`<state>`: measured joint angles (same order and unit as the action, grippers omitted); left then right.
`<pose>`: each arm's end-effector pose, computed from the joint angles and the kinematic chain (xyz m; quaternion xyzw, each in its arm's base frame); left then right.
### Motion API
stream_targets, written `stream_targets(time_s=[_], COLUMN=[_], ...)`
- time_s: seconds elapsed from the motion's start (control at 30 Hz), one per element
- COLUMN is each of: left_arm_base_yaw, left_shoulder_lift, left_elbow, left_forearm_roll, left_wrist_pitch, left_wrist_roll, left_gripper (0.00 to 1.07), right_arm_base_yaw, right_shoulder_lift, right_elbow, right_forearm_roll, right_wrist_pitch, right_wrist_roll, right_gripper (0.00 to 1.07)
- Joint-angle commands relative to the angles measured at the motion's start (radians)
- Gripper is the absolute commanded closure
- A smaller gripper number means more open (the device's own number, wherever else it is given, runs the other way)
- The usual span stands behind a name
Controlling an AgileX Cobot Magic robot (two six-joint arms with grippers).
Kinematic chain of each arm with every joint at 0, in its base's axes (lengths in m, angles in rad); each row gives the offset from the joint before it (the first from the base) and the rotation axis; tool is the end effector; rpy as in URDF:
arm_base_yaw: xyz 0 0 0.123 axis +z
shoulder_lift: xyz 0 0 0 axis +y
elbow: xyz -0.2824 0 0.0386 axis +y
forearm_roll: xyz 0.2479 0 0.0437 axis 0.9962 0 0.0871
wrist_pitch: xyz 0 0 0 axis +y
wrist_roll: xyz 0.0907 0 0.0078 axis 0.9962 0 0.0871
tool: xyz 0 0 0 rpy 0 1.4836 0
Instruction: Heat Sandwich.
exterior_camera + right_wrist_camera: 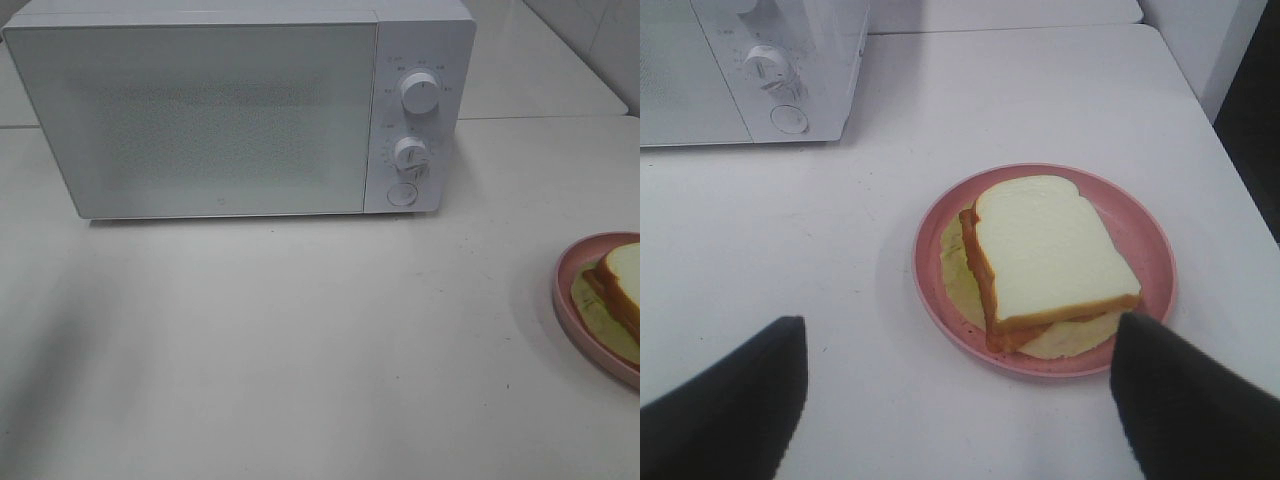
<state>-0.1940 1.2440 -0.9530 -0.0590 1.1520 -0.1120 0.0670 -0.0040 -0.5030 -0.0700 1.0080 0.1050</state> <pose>0.2103 -0.0463 0.2848 0.0317 0.9933 -0.0441 0.1017 -0.0035 -0.0056 0.2825 0.0164 0.8366 0.0121 0.5474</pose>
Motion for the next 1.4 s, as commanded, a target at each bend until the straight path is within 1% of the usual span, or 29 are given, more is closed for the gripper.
stream_targets(time_s=[0.03, 0.1, 0.13, 0.17, 0.23, 0.27, 0.3, 0.4, 0.43, 0.47, 0.53, 0.57, 0.6, 0.7, 0.73, 0.8, 0.87, 0.9, 0.97, 1.0, 1.03, 1.13, 1.2, 1.23, 1.27, 1.4], left_arm_base_yaw=[0.061, 0.077, 0.086, 0.086, 0.086, 0.086, 0.086, 0.086, 0.086, 0.086, 0.086, 0.086, 0.086, 0.086, 0.086, 0.086, 0.086, 0.086, 0.086, 0.086, 0.086, 0.086, 0.086, 0.086, 0.086, 0.084], left_shoulder_lift=[-0.081, -0.121, -0.171, -0.171, -0.222, -0.277, -0.277, -0.37, -0.424, -0.424, -0.482, -0.545, -0.545, -0.629, -0.677, -0.701, -0.765, -0.779, -0.796, -0.825, -0.841, -0.868, -0.916, -0.916, -0.93, -0.963], left_elbow=[0.001, 0.002, 0.007, 0.007, 0.03, 0.063, 0.063, 0.127, 0.174, 0.174, 0.215, 0.257, 0.257, 0.308, 0.337, 0.353, 0.394, 0.399, 0.394, 0.399, 0.399, 0.399, 0.421, 0.421, 0.44, 0.436], left_forearm_roll=[0.031, 0.052, 0.071, 0.071, 0.089, 0.094, 0.094, 0.095, 0.095, 0.095, 0.095, 0.091, 0.091, 0.087, 0.08, 0.074, 0.049, 0.037, 0.021, -0.013, -0.025, -0.039, -0.049, -0.049, -0.055, -0.056], left_wrist_pitch=[0.116, 0.14, 0.159, 0.159, 0.16, 0.149, 0.149, 0.134, 0.122, 0.122, 0.102, 0.076, 0.076, 0.051, 0.036, 0.03, 0.027, 0.025, 0.022, 0.011, 0.009, 0.0, -0.054, -0.054, -0.075, -0.075], left_wrist_roll=[-0.004, -0.002, -0.002, -0.002, -0.002, -0.001, -0.001, 0.0, 0.01, 0.01, 0.02, 0.028, 0.028, 0.051, 0.07, 0.081, 0.125, 0.139, 0.15, 0.175, 0.19, 0.204, 0.202, 0.202, 0.2, 0.196], left_gripper=[0.08, 0.09, 0.09, 0.09, 0.09, 0.09, 0.09, 0.09, 0.09, 0.09, 0.09, 0.09, 0.09, 0.09, 0.09, 0.09, 0.09, 0.09, 0.09, 0.09, 0.09, 0.09, 0.09, 0.09, 0.09, 0.09], right_arm_base_yaw=[-0.004, -0.004, -0.004, -0.004, -0.004, -0.004, -0.004, -0.004, -0.004, -0.004, -0.004, -0.004, -0.004, -0.004, -0.004, -0.004, -0.004, -0.004, -0.004, -0.004, -0.004, -0.004, -0.004, -0.004, -0.004, -0.004], right_shoulder_lift=[-0.027, -0.027, -0.027, -0.027, -0.027, -0.027, -0.027, -0.027, -0.027, -0.027, -0.027, -0.027, -0.027, -0.027, -0.027, -0.027, -0.027, -0.027, -0.027, -0.027, -0.027, -0.027, -0.027, -0.027, -0.027, -0.027], right_elbow=[0.002, 0.002, 0.002, 0.002, 0.002, 0.002, 0.002, 0.002, 0.002, 0.002, 0.002, 0.002, 0.002, 0.002, 0.002, 0.002, 0.002, 0.002, 0.002, 0.002, 0.002, 0.002, 0.002, 0.002, 0.002, 0.002], right_forearm_roll=[0.0, 0.0, 0.0, 0.0, 0.0, 0.0, 0.0, 0.0, 0.0, 0.0, 0.0, 0.0, 0.0, 0.0, 0.0, 0.0, 0.0, 0.0, 0.0, 0.0, 0.0, 0.0, 0.0, 0.0, 0.0, 0.0], right_wrist_pitch=[-0.014, -0.014, -0.014, -0.014, -0.014, -0.014, -0.014, -0.014, -0.014, -0.014, -0.014, -0.014, -0.014, -0.014, -0.014, -0.014, -0.014, -0.014, -0.014, -0.014, -0.014, -0.014, -0.014, -0.014, -0.014, -0.014], right_wrist_roll=[-0.008, -0.008, -0.008, -0.008, -0.008, -0.008, -0.008, -0.008, -0.008, -0.008, -0.008, -0.008, -0.008, -0.008, -0.008, -0.008, -0.008, -0.008, -0.008, -0.008, -0.008, -0.008, -0.008, -0.008, -0.008, -0.008], right_gripper=[0.32, 0.32, 0.32, 0.32, 0.32, 0.32, 0.32, 0.32, 0.32, 0.32, 0.32, 0.32, 0.32, 0.32, 0.32, 0.32, 0.32, 0.32, 0.32, 0.32, 0.32, 0.32, 0.32, 0.32, 0.32, 0.32])
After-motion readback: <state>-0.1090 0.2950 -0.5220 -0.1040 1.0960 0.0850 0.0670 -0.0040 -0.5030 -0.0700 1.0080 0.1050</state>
